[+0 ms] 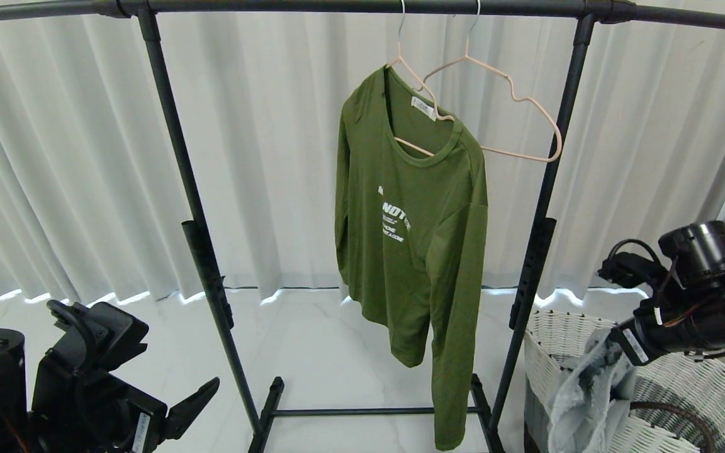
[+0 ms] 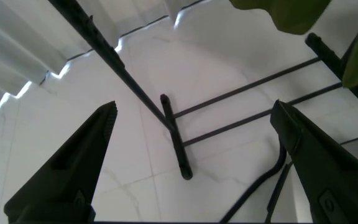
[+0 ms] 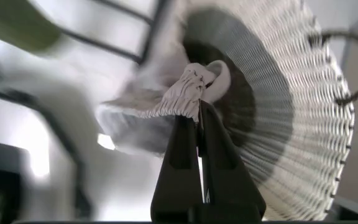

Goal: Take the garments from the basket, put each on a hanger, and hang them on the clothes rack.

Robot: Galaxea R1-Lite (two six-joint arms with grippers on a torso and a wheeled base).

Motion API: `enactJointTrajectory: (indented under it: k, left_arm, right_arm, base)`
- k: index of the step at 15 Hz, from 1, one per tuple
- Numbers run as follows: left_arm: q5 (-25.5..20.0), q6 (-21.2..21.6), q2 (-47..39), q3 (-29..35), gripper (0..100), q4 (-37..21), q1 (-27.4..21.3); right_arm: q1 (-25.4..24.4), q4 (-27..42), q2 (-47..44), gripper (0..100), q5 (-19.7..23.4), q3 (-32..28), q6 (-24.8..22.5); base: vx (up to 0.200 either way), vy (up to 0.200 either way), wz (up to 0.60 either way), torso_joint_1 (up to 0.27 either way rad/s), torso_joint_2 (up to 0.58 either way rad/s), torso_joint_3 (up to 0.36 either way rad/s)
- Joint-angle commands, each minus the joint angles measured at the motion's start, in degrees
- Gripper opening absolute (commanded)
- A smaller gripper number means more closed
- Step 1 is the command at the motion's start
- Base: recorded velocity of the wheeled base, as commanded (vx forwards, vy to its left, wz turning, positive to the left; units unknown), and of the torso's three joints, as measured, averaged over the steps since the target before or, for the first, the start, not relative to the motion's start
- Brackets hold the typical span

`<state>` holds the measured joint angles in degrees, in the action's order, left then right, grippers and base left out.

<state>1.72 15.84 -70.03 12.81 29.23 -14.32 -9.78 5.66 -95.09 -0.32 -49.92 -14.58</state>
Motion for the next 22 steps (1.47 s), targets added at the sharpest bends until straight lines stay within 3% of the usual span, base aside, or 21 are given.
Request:
enactJointTrajectory:
  k: [1,4,11,13,18,20,22]
  left_arm:
    - [0.0,0.0,0.7,-0.3,100,0.0,0.0]
    - [0.0,-0.2,0.4,-0.2,100,0.0,0.0]
    - [-0.3,-0.3,0.2,1.4,100,0.0,-2.1]
    - [-0.4,-1.6,-1.1,4.2,100,0.0,-7.5]
    - [-0.2,-15.9,-16.6,22.2,100,0.0,-26.5]
    - [-0.3,-17.9,-22.7,26.0,100,0.0,-30.1]
    - [-0.3,-23.0,-31.5,32.4,100,0.0,-34.5]
  right_arm:
    - [-5.5,5.2,8.1,0,-0.1,-6.7,1.6]
    - [-9.6,10.9,11.1,0,-0.1,-11.9,1.6]
    - [-17.2,14.4,11.2,0,0.0,-23.1,3.5]
    - [-19.4,14.8,10.9,0,0.1,-26.2,4.7]
    - [-24.1,15.3,11.0,0,0.4,-31.2,7.0]
    - [-26.3,15.1,10.9,0,0.6,-32.3,8.2]
    - [-28.2,14.7,10.6,0,1.4,-33.2,9.7]
  base:
    - [-0.200,0.000,0.00,-0.002,0.00,0.012]
    - [-0.200,0.000,0.00,0.001,0.00,0.004]
    - [-0.171,0.000,0.00,0.003,0.00,0.003]
    - [0.000,0.000,0.00,0.000,0.00,0.000]
    - [0.000,0.000,0.00,0.000,0.00,0.000]
    - [0.000,0.000,0.00,0.000,0.00,0.000]
    - [0.000,0.000,0.00,0.000,0.00,0.000]
